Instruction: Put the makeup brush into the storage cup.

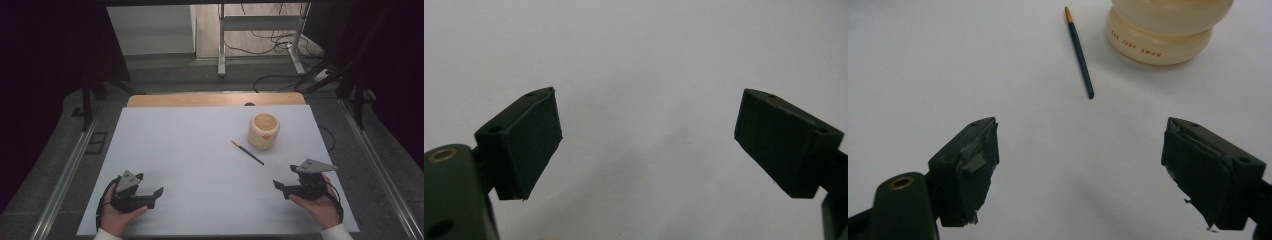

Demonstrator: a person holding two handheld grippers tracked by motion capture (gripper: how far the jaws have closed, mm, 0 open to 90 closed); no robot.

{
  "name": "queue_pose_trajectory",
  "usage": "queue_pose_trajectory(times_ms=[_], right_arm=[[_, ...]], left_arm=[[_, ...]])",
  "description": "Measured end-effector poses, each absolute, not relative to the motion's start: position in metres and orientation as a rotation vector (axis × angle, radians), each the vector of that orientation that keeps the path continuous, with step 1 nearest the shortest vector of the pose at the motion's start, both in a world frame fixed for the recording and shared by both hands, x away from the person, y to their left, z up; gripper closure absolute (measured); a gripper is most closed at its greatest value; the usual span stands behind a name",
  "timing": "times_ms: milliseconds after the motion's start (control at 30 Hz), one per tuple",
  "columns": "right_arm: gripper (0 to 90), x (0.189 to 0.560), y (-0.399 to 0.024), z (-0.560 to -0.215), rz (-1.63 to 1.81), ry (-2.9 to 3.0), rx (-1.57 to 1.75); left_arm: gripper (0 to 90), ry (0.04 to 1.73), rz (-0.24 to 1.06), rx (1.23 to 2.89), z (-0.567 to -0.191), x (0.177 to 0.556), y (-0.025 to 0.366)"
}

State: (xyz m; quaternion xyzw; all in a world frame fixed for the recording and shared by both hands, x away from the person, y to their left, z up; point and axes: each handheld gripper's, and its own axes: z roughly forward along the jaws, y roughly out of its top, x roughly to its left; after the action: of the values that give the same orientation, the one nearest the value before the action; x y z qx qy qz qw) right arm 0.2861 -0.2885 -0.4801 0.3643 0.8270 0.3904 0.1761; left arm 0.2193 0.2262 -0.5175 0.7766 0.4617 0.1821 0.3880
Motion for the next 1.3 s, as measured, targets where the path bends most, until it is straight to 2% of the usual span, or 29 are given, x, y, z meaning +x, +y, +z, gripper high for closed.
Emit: queue_pose_trajectory(times_ms=[767, 1300], right_arm=[[16.9, 0.291, -0.286, -0.476, 1.048, 2.364, 1.062], [16.8, 0.306, -0.264, -0.450, 0.969, 2.395, 1.051]], left_arm=[[12.6, 1.186, 0.465, 1.982, -0.520, 0.222, 0.227], [13.0, 1.197, 0.462, 1.990, -0.522, 0.221, 0.227]])
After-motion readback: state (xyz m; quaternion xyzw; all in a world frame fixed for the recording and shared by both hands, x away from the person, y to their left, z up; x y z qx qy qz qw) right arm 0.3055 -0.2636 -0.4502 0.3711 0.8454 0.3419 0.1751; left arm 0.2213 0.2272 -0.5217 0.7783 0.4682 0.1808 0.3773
